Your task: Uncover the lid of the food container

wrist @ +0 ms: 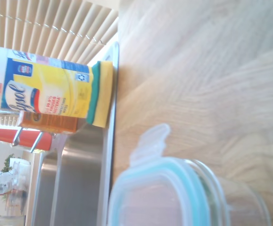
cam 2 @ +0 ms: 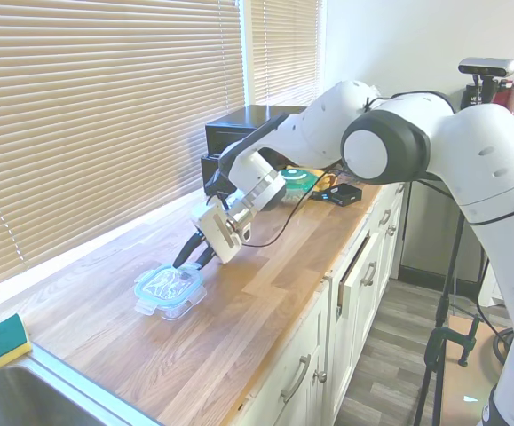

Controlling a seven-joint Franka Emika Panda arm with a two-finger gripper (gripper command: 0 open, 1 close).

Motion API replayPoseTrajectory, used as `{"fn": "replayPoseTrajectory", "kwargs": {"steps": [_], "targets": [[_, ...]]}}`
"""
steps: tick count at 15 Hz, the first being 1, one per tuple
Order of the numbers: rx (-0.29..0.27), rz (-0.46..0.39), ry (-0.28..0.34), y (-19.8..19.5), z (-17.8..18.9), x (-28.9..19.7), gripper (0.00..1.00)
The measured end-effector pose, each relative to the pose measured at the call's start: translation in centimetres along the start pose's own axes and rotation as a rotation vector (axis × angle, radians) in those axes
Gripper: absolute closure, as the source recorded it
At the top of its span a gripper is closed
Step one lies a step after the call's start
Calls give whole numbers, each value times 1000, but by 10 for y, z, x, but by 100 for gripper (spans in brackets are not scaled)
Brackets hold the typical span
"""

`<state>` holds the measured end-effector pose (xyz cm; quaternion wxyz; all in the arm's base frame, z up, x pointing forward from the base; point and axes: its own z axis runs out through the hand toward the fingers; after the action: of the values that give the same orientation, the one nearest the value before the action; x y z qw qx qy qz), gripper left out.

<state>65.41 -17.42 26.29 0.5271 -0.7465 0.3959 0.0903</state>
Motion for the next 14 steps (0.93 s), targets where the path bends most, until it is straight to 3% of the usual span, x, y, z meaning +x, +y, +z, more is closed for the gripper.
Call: {"fn": "replayPoseTrajectory", "kwargs": {"steps": [10, 14], "targets": [[-30, -50, 18, -20, 1, -10, 100], [-62, -104, 41, -50, -9, -36, 100]]}}
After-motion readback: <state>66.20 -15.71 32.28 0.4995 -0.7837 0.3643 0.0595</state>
